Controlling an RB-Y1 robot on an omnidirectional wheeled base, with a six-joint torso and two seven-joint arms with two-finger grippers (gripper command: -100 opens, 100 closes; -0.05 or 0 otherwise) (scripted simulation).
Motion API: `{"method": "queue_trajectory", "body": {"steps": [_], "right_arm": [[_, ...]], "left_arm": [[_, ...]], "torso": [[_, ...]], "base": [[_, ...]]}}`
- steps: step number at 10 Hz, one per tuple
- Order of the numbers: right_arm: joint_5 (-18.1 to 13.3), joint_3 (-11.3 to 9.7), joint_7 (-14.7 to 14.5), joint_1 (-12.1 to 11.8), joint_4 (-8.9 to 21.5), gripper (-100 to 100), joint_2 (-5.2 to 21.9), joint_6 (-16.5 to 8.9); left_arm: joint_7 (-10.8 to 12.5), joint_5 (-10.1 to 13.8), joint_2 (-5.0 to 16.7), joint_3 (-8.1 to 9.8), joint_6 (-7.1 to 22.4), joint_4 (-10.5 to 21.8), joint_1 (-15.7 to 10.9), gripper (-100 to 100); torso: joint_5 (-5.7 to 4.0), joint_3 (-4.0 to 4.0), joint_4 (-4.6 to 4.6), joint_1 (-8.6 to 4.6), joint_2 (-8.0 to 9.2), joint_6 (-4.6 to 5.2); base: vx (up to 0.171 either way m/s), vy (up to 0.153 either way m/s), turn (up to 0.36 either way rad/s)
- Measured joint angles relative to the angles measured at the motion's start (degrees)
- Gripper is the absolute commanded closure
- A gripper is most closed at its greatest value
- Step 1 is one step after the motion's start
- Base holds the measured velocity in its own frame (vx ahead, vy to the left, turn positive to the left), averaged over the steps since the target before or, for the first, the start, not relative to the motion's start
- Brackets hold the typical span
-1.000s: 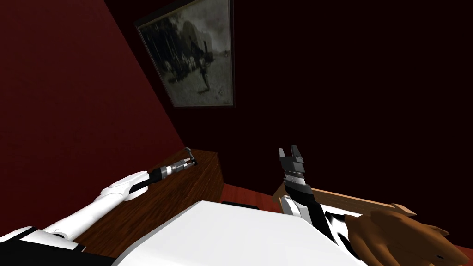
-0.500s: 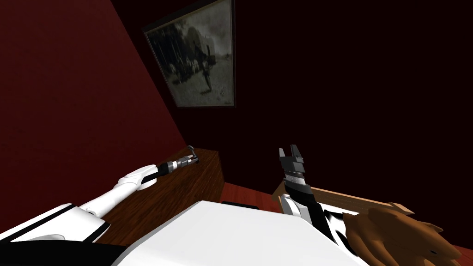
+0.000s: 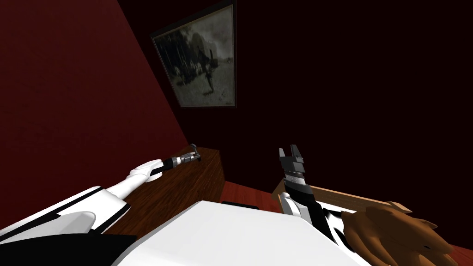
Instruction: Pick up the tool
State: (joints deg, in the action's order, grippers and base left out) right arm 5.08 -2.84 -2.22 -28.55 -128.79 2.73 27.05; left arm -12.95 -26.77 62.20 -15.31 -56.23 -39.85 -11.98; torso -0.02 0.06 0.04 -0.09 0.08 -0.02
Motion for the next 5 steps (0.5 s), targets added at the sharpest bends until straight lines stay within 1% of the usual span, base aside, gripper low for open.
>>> {"method": "queue_trajectory", "body": {"steps": [2, 3, 5], "right_arm": [[0.00, 0.00, 0.00, 0.00, 0.00, 0, 0.00, 0.00], [0.00, 0.00, 0.00, 0.00, 0.00, 0, 0.00, 0.00], [0.00, 0.00, 0.00, -0.01, 0.00, 0, 0.00, 0.00]], "left_arm": [[0.08, 0.26, 0.25, -3.01, 0.15, 2.79, -3.80, -100], [0.03, 0.25, 0.24, -3.16, 0.05, 2.98, -4.03, 100], [0.06, 0.26, 0.23, -3.15, 0.01, 2.95, -4.01, 100]], "torso": [[0.01, 0.02, 0.01, 0.01, 0.05, -0.01], [0.02, -0.01, -0.01, 0.01, -0.01, -0.02], [0.03, -0.07, -0.03, 0.07, -0.11, -0.04]], "base": [[-0.033, 0.002, 0.014], [0.000, 0.000, 0.000], [0.000, 0.000, 0.000]]}}
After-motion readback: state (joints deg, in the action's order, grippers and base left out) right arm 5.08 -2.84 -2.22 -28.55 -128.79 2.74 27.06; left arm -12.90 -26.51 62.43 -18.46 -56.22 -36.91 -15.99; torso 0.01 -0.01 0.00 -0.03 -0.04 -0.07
